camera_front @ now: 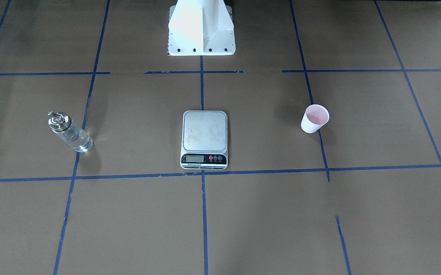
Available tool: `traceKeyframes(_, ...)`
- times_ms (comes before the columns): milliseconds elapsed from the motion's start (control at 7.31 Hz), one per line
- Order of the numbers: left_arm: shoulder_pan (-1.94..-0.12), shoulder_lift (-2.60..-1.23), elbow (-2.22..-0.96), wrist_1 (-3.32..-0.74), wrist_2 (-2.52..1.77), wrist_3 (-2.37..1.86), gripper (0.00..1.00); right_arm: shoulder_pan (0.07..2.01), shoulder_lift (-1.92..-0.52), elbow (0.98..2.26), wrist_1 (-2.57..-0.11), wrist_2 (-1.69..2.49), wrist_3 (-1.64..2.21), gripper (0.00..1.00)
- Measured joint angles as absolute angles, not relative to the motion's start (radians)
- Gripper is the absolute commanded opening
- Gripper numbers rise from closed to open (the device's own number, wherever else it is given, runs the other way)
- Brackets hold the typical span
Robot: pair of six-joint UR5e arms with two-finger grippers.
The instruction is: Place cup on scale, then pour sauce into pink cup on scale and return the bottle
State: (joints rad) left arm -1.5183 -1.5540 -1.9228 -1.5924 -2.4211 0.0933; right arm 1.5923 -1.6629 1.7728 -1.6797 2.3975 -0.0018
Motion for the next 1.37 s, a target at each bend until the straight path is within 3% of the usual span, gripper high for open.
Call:
traceKeyframes(547, -1.372, -1.586, -1.962, -1.643, -2.434, -0.248, 1.00, 1.592, -1.665, 1.774, -1.680, 2.393, -0.002, 1.00)
traceKeyframes(1368, -1.003, -1.532, -1.999, -1.969, -2.223, -1.026, 1.00, 1.591, -1.658, 1.784, -1.678, 2.392, -0.001, 1.00)
